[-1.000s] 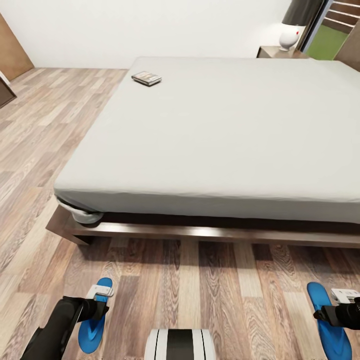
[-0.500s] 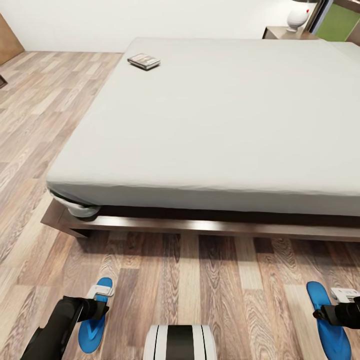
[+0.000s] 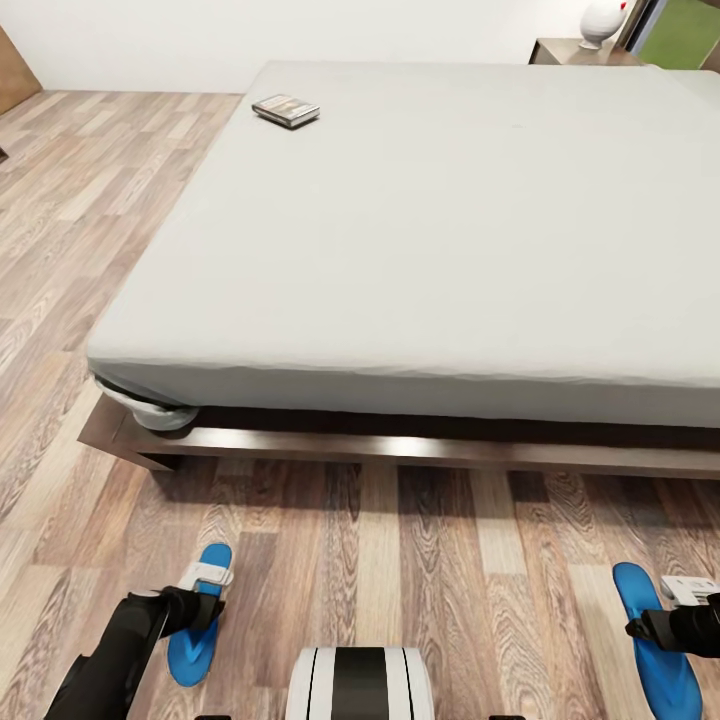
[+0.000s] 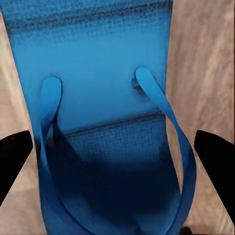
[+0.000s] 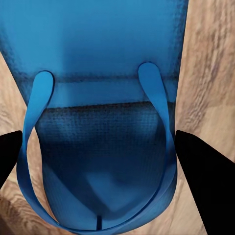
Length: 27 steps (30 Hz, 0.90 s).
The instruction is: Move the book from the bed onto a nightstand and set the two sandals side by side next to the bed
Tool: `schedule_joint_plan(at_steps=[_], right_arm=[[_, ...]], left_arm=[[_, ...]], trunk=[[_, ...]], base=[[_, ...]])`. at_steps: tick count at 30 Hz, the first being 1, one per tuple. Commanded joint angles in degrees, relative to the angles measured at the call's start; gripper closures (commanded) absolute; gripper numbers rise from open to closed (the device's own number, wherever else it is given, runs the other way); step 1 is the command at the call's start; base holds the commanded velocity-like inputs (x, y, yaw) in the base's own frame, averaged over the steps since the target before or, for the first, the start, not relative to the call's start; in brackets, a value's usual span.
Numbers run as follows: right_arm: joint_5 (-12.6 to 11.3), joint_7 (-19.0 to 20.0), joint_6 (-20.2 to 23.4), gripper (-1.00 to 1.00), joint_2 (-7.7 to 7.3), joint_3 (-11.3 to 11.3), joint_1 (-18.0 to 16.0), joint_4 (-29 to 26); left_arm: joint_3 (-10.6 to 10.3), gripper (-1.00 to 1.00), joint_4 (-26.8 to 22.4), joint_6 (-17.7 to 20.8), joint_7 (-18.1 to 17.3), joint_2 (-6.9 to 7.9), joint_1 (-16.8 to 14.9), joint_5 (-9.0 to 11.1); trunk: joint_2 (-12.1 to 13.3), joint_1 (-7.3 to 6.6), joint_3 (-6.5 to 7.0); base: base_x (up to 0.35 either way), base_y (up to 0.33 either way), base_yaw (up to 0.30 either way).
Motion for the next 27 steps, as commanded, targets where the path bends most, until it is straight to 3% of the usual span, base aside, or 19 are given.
schedule_joint_plan(at_steps=[1, 19, 27], right_arm=[[0.6, 0.5, 0.1, 1.00, 0.03, -0.1, 0.0, -0.1], [0.6, 0.5, 0.1, 1.00, 0.07, -0.1, 0.0, -0.1], [0.6, 0.5, 0.1, 1.00, 0.07, -0.1, 0.0, -0.1]], left_arm=[[0.2, 1.00, -0.1, -0.2, -0.5, -0.21, 0.0, -0.8], [0.2, 1.00, 0.0, -0.6, -0.5, -0.53, 0.0, -0.8], [0.2, 1.00, 0.0, -0.6, -0.5, -0.60, 0.0, -0.8]], trunk=[[0.0, -0.01, -0.04], [0.0, -0.01, -0.04], [0.0, -0.01, -0.04]], base=[[0.000, 0.000, 0.000], [0.091, 0.031, 0.000], [0.276, 0.000, 0.000]])
